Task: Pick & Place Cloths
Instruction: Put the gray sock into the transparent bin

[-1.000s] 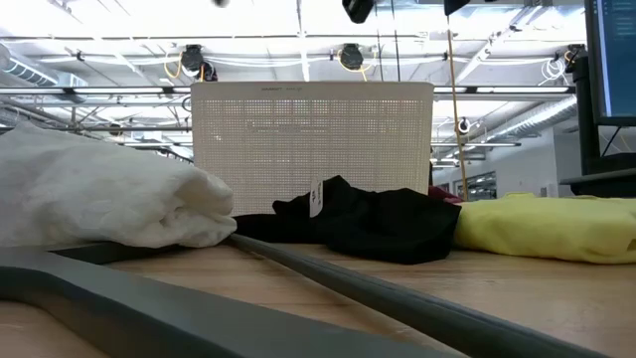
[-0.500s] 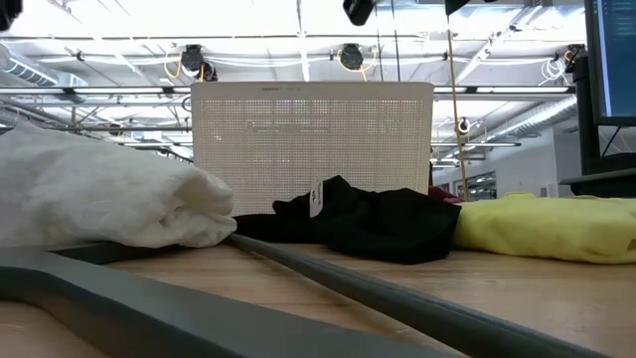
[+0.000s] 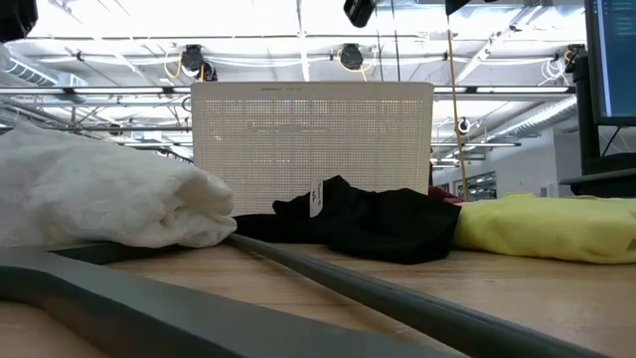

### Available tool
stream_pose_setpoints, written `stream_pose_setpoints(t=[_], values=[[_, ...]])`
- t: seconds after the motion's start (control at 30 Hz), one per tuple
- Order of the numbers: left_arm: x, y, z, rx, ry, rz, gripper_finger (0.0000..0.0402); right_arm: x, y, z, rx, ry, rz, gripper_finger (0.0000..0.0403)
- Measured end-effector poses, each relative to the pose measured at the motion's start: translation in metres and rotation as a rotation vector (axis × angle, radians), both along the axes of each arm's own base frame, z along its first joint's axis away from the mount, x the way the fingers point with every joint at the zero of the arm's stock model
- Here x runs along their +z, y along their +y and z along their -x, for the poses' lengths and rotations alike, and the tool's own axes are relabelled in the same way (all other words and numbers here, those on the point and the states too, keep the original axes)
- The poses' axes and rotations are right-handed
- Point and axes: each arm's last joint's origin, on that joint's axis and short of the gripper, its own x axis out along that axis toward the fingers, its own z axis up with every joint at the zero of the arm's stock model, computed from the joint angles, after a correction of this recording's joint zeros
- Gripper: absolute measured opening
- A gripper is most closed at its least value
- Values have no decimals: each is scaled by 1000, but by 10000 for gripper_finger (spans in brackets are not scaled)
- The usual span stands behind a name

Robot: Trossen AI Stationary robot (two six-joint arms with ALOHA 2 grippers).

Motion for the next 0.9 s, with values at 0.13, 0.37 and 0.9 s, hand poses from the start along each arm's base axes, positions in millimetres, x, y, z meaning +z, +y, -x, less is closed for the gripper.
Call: stream_pose_setpoints(t=[0.13,0.37,0.9], values=[[-8,-11,-5,-30,6,-65,1,0,-1,-1,-45,0,-3,196],[-33,-32,-15,-27,79,-224,1,0,-2,-1,-80,-4,3,196],[-83,-62,-38,5,213,-480,52,0,-2,-1,-72,-4,3,196]])
